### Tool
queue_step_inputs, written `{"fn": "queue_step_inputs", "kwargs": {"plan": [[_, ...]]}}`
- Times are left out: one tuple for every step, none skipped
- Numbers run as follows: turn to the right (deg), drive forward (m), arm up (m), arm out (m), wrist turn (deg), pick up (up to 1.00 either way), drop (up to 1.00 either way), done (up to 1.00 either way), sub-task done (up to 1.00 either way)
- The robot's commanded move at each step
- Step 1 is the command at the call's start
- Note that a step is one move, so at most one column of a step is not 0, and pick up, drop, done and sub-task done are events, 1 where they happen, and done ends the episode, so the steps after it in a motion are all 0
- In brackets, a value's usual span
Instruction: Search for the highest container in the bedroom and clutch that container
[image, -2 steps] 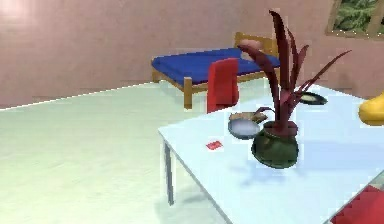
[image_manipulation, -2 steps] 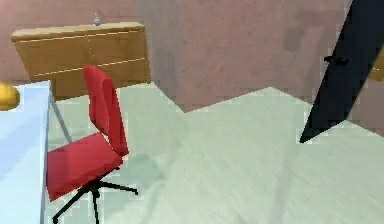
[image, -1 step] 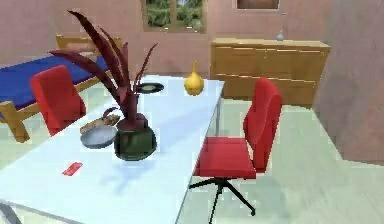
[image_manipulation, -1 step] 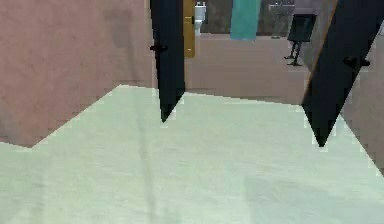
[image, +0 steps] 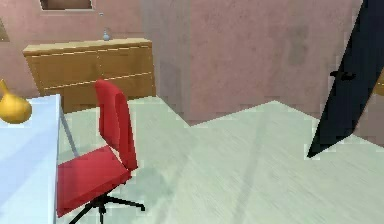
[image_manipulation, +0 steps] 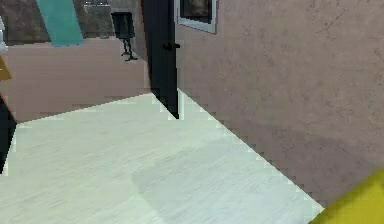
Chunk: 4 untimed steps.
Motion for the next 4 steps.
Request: {"fn": "queue_step_inputs", "kwargs": {"plan": [[6.0, 0.00, 0.00, 0.00, 0.0, 0.00, 0.00, 0.00, 0.00], [0.0, 1.00, 0.00, 0.00, 0.0, 0.00, 0.00, 0.00, 0.00], [-30.0, 0.00, 0.00, 0.00, 0.0, 0.00, 0.00, 0.00, 0.00], [-3.0, 0.00, 0.00, 0.00, 0.0, 0.00, 0.00, 0.00, 0.00]]}}
